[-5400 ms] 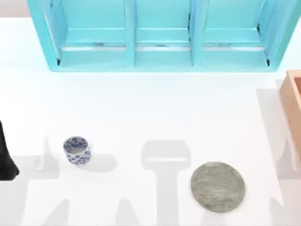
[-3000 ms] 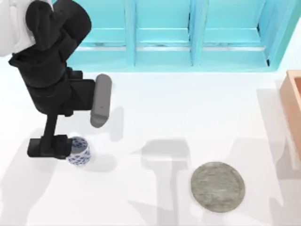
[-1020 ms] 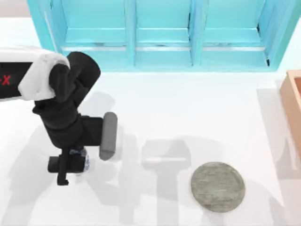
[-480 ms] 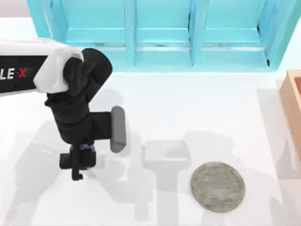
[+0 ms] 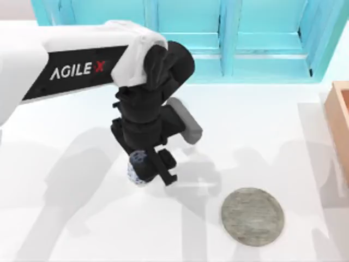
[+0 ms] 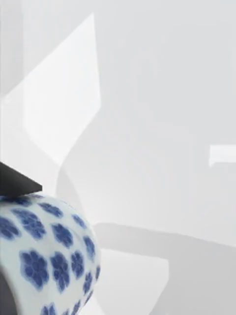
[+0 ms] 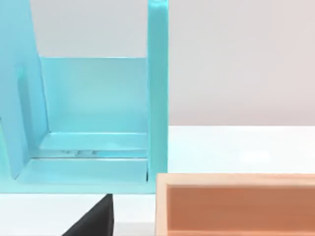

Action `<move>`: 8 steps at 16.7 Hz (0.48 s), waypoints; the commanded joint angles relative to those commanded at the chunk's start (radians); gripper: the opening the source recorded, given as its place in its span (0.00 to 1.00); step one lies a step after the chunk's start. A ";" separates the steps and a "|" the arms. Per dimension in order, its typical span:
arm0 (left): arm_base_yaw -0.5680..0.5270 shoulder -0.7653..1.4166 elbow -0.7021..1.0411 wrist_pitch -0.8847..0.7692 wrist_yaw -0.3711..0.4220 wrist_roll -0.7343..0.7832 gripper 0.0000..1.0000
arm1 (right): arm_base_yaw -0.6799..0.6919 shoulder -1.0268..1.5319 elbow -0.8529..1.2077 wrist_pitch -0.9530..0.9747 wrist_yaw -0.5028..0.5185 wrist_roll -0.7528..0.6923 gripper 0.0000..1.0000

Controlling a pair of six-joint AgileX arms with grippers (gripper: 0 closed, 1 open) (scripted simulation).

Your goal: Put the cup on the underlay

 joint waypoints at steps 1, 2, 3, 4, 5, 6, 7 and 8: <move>-0.029 0.027 0.053 -0.026 -0.001 -0.089 0.00 | 0.000 0.000 0.000 0.000 0.000 0.000 1.00; -0.057 0.051 0.108 -0.052 -0.001 -0.181 0.00 | 0.000 0.000 0.000 0.000 0.000 0.000 1.00; -0.085 0.075 0.165 -0.076 -0.001 -0.275 0.00 | 0.000 0.000 0.000 0.000 0.000 0.000 1.00; -0.113 0.098 0.221 -0.100 0.000 -0.369 0.00 | 0.000 0.000 0.000 0.000 0.000 0.000 1.00; -0.142 0.123 0.276 -0.125 0.000 -0.464 0.00 | 0.000 0.000 0.000 0.000 0.000 0.000 1.00; -0.170 0.148 0.327 -0.153 -0.001 -0.558 0.00 | 0.000 0.000 0.000 0.000 0.000 0.000 1.00; -0.197 0.174 0.376 -0.181 -0.001 -0.653 0.00 | 0.000 0.000 0.000 0.000 0.000 0.000 1.00; -0.222 0.197 0.424 -0.206 -0.001 -0.746 0.00 | 0.000 0.000 0.000 0.000 0.000 0.000 1.00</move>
